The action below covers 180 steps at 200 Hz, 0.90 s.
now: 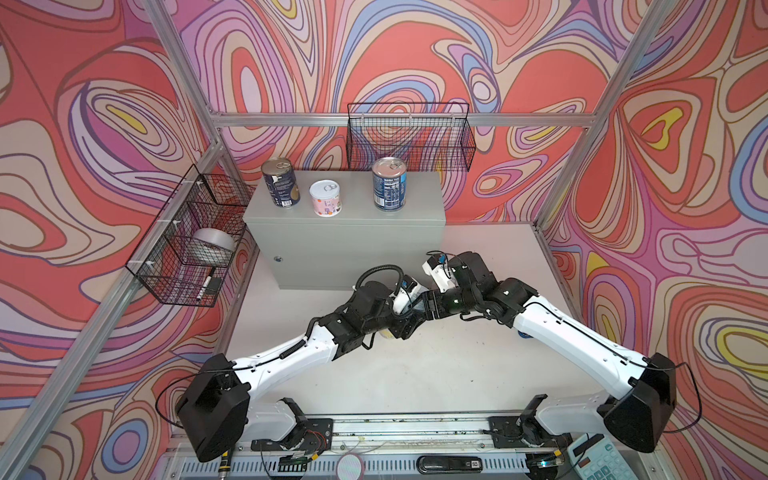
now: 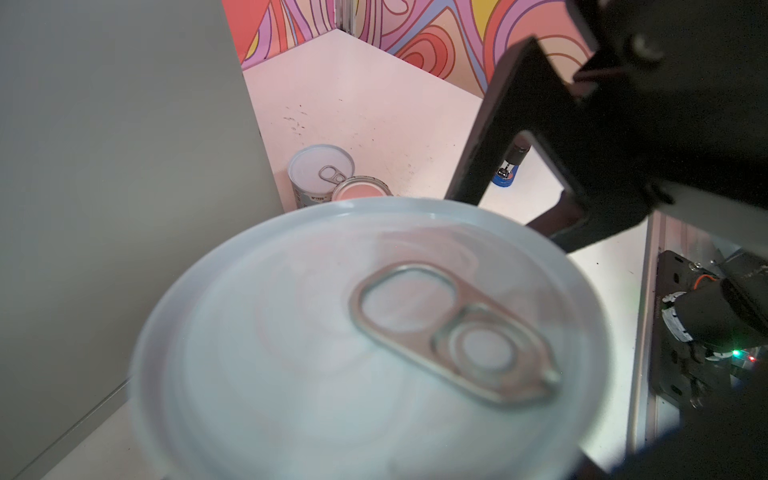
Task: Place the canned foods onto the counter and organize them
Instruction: 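Open the right gripper and draw it back from the teal can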
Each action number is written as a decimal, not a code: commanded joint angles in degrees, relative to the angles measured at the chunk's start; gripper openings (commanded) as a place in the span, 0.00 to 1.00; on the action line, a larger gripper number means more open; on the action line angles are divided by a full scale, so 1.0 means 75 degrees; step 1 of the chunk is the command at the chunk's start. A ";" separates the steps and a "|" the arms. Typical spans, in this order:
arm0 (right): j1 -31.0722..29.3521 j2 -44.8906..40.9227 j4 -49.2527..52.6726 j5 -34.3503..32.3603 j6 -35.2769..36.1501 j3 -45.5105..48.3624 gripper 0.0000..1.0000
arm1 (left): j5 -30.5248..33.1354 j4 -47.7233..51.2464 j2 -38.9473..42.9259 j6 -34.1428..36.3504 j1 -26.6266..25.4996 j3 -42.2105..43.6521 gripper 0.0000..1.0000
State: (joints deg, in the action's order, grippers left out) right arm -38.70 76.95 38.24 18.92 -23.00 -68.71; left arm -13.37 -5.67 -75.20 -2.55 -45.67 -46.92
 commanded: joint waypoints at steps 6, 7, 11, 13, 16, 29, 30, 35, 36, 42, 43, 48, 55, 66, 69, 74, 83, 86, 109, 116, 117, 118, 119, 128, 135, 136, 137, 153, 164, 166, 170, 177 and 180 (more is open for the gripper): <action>-0.0156 0.0005 -0.0010 0.0418 0.0327 -0.0120 0.46 | -0.0085 -0.1227 0.0250 0.0012 0.0019 -0.0052 0.62; -0.0159 -0.0001 -0.0005 0.0413 0.0326 -0.0114 0.46 | -0.0083 -0.1231 0.0252 0.0006 0.0019 -0.0051 0.62; -0.0149 0.0000 -0.0002 0.0373 0.0343 -0.0120 0.46 | -0.0075 -0.1252 0.0253 0.0000 0.0019 -0.0033 0.62; -0.0155 -0.0007 0.0005 0.0349 0.0338 -0.0120 0.46 | -0.0080 -0.1266 0.0253 -0.0006 0.0019 -0.0028 0.62; -0.0154 -0.0015 0.0016 0.0324 0.0344 -0.0120 0.46 | -0.0081 -0.1287 0.0263 -0.0011 0.0019 -0.0016 0.62; -0.0158 -0.0042 0.0051 0.0269 0.0360 -0.0138 0.47 | -0.0048 -0.1329 0.0265 -0.0056 0.0019 0.0012 0.62; -0.0153 -0.0047 0.0055 0.0268 0.0360 -0.0141 0.47 | -0.0053 -0.1330 0.0259 -0.0058 0.0019 0.0011 0.62; -0.0153 -0.0058 0.0068 0.0255 0.0380 -0.0157 0.47 | -0.0057 -0.1331 0.0253 -0.0065 0.0019 0.0009 0.62; -0.0157 -0.0061 0.0075 0.0255 0.0376 -0.0156 0.47 | -0.0057 -0.1330 0.0247 -0.0068 0.0019 0.0009 0.62; -0.0152 -0.0076 0.0099 0.0255 0.0388 -0.0187 0.48 | -0.0047 -0.1319 0.0225 -0.0085 0.0022 -0.0002 0.62; -0.0156 -0.0082 0.0102 0.0255 0.0386 -0.0189 0.48 | -0.0041 -0.1313 0.0222 -0.0090 0.0020 -0.0008 0.62; -0.0158 -0.0105 0.0111 0.0249 0.0393 -0.0202 0.48 | -0.0026 -0.1269 0.0201 -0.0103 0.0019 -0.0031 0.62; -0.0156 -0.0143 0.0127 0.0216 0.0414 -0.0211 0.49 | -0.0011 -0.1238 0.0184 -0.0117 0.0019 -0.0060 0.62; -0.0154 -0.0203 0.0178 0.0091 0.0442 -0.0225 0.52 | 0.0001 -0.1263 0.0171 -0.0159 0.0019 -0.0067 0.61; -0.0151 -0.0224 0.0186 0.0046 0.0452 -0.0217 0.52 | 0.0008 -0.1289 0.0171 -0.0173 0.0022 -0.0062 0.61; -0.0157 -0.0246 0.0201 -0.0024 0.0471 -0.0208 0.53 | 0.0018 -0.1339 0.0160 -0.0197 0.0019 -0.0050 0.61; -0.0160 -0.0303 0.0217 -0.0138 0.0475 -0.0192 0.54 | 0.0037 -0.1409 0.0148 -0.0220 0.0019 -0.0027 0.61; -0.0150 -0.0324 0.0211 -0.0162 0.0486 -0.0173 0.54 | 0.0039 -0.1427 0.0142 -0.0223 0.0019 -0.0026 0.61; -0.0149 -0.0443 0.0061 -0.0127 0.0491 -0.0033 0.58 | 0.0030 -0.1562 0.0101 -0.0252 0.0019 -0.0025 0.60; -0.0154 -0.0494 -0.0003 -0.0120 0.0489 0.0016 0.60 | 0.0036 -0.1593 0.0101 -0.0258 0.0019 -0.0026 0.59; -0.0151 -0.0502 -0.0008 -0.0120 0.0489 0.0024 0.60 | 0.0036 -0.1596 0.0101 -0.0258 0.0019 -0.0020 0.59; -0.0156 -0.0512 -0.0016 -0.0120 0.0495 0.0028 0.60 | 0.0036 -0.1598 0.0101 -0.0258 0.0025 -0.0023 0.59; -0.0152 -0.0522 -0.0020 -0.0120 0.0492 0.0036 0.60 | 0.0036 -0.1604 0.0101 -0.0258 0.0022 -0.0024 0.59; -0.0152 -0.0584 -0.0073 -0.0152 0.0491 0.0089 0.61 | 0.0042 -0.1611 0.0101 -0.0260 0.0021 -0.0037 0.59; -0.0151 -0.0625 -0.0099 -0.0198 0.0489 0.0111 0.61 | 0.0027 -0.1622 0.0112 -0.0258 0.0019 -0.0038 0.59; -0.0156 -0.0626 -0.0097 -0.0206 0.0489 0.0113 0.61 | 0.0026 -0.1628 0.0112 -0.0258 0.0025 -0.0038 0.59; -0.0152 -0.0632 -0.0102 -0.0216 0.0489 0.0113 0.62 | 0.0019 -0.1631 0.0118 -0.0252 0.0022 -0.0038 0.59; -0.0153 -0.0704 -0.0125 -0.0344 0.0490 0.0148 0.67 | -0.0028 -0.1591 0.0148 -0.0248 0.0020 -0.0066 0.59; -0.0150 -0.0731 -0.0152 -0.0366 0.0502 0.0167 0.68 | -0.0034 -0.1531 0.0159 -0.0253 0.0019 -0.0103 0.57; -0.0152 -0.0735 -0.0156 -0.0357 0.0510 0.0177 0.68 | -0.0025 -0.1529 0.0159 -0.0248 0.0019 -0.0107 0.57; -0.0154 -0.0732 -0.0170 -0.0355 0.0514 0.0176 0.68 | -0.0014 -0.1535 0.0165 -0.0252 0.0019 -0.0108 0.57; -0.0149 -0.0735 -0.0191 -0.0343 0.0524 0.0183 0.69 | -0.0022 -0.1568 0.0171 -0.0254 0.0019 -0.0096 0.57; -0.0156 -0.0733 -0.0195 -0.0343 0.0535 0.0184 0.69 | -0.0017 -0.1581 0.0171 -0.0258 0.0019 -0.0086 0.57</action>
State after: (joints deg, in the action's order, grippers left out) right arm -38.76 72.90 37.76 15.33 -21.21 -68.25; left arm -13.69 -12.62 -75.20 -3.22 -45.78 -46.17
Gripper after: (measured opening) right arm 0.687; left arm 0.770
